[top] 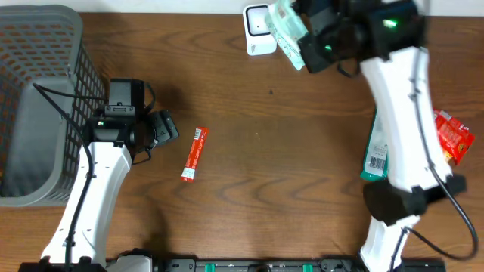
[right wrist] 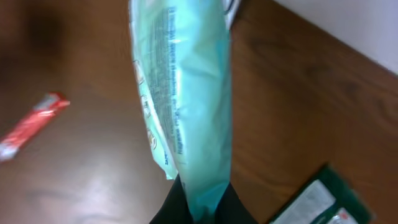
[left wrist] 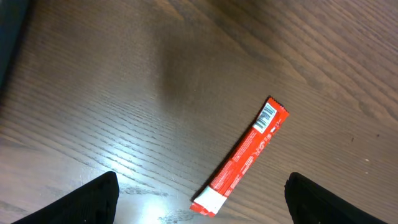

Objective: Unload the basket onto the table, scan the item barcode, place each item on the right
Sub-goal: 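Carry the wipes packet up to the scanner with the right gripper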

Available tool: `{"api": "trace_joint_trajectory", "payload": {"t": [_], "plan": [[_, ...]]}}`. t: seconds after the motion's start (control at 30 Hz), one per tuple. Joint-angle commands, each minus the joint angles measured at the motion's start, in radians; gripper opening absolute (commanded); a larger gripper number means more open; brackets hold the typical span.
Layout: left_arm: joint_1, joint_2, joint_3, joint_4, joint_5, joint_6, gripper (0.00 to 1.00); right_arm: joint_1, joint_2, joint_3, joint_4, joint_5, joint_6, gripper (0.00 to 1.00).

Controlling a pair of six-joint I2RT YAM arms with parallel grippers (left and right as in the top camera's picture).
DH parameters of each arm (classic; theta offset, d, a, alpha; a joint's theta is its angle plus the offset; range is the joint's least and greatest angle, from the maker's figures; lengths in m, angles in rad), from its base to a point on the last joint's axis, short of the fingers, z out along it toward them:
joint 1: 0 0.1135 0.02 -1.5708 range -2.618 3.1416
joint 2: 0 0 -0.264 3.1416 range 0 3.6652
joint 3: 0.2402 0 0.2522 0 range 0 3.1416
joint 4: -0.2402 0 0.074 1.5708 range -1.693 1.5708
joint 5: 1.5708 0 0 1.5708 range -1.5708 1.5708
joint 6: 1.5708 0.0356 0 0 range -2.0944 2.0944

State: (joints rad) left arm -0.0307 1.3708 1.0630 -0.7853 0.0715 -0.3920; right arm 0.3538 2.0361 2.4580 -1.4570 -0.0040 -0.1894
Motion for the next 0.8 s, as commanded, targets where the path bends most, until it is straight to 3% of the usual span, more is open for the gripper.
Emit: {"api": "trace_joint_trajectory", "payload": {"t": [0.0, 0.43, 0.63, 0.77], "plan": [[0.002, -0.009, 0.021, -0.003, -0.013, 0.006, 0.86, 0.056, 0.082, 0.013, 0.063, 0.242, -0.047, 0.01], [0.002, -0.009, 0.021, -0.003, -0.013, 0.006, 0.86, 0.093, 0.316, 0.012, 0.395, 0.390, -0.262, 0.01], [0.002, -0.009, 0.021, -0.003, -0.013, 0.006, 0.86, 0.103, 0.422, 0.012, 0.538, 0.641, -0.333, 0.01], [0.002, -0.009, 0.021, -0.003, -0.013, 0.006, 0.87, 0.105, 0.460, 0.012, 0.612, 0.703, -0.336, 0.01]]}}
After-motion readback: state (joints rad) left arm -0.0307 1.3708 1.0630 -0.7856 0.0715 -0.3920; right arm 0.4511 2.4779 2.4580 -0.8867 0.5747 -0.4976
